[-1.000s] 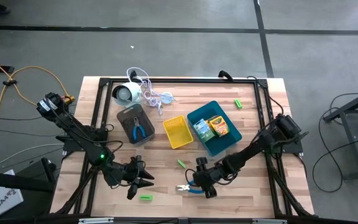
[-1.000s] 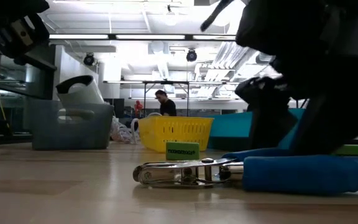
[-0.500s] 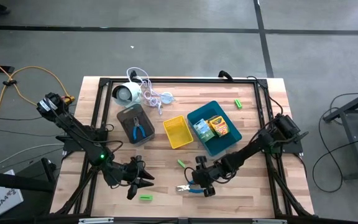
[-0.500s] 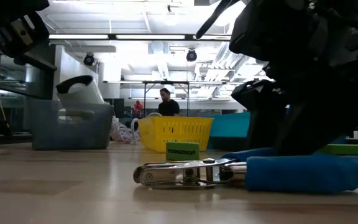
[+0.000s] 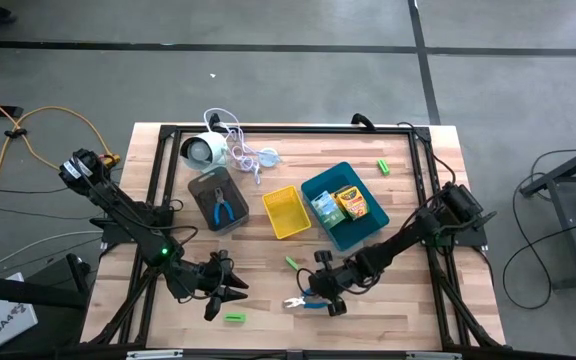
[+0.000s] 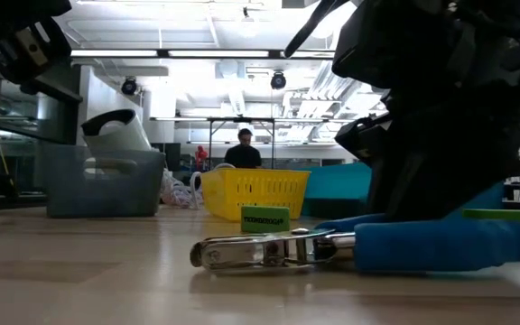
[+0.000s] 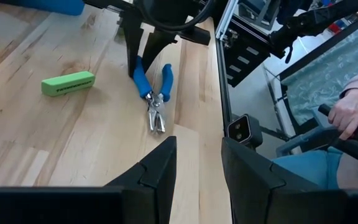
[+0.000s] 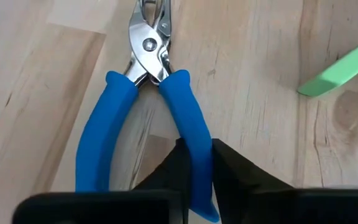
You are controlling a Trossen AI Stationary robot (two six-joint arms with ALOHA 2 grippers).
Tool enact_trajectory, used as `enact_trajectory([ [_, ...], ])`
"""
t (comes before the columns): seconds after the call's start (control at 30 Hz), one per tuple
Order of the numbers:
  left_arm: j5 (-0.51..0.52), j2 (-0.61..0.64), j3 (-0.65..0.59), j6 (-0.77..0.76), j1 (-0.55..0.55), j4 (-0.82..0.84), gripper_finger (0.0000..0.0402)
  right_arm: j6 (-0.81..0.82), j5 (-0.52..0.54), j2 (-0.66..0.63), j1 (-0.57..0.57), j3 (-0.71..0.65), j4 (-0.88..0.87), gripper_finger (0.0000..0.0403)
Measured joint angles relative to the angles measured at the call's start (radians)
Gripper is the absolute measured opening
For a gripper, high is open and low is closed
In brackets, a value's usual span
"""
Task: Pick & Place School Supplies
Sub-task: Put the blue hole puncher into the transparent black bin
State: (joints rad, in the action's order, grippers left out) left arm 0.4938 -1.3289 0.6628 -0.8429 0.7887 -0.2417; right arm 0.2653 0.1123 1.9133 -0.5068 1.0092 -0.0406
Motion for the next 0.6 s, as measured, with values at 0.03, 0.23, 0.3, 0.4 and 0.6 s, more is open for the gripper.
enact_trajectory([
  [0.03,0.0,0.0,0.0,0.0,0.0,0.0,0.0124,0.0,-0.003,0.0,0.0,0.0,0.0,0.0035],
  [0.23,0.0,0.0,0.0,-0.003,0.0,0.0,0.0124,0.002,-0.006,0.0,0.0,0.0,0.0,0.0047],
  [0.3,0.0,0.0,0.0,-0.017,0.0,0.0,0.0124,0.002,-0.007,0.0,0.0,0.0,0.0,0.0051],
  [0.4,-0.008,0.0,0.0,-0.047,0.0,0.001,0.0124,0.002,-0.008,0.0,0.0,0.0,0.0,0.0043],
  [0.6,-0.05,0.0,0.0,-0.056,0.0,0.001,0.0124,0.002,-0.009,0.0,0.0,0.0,0.001,0.0035],
])
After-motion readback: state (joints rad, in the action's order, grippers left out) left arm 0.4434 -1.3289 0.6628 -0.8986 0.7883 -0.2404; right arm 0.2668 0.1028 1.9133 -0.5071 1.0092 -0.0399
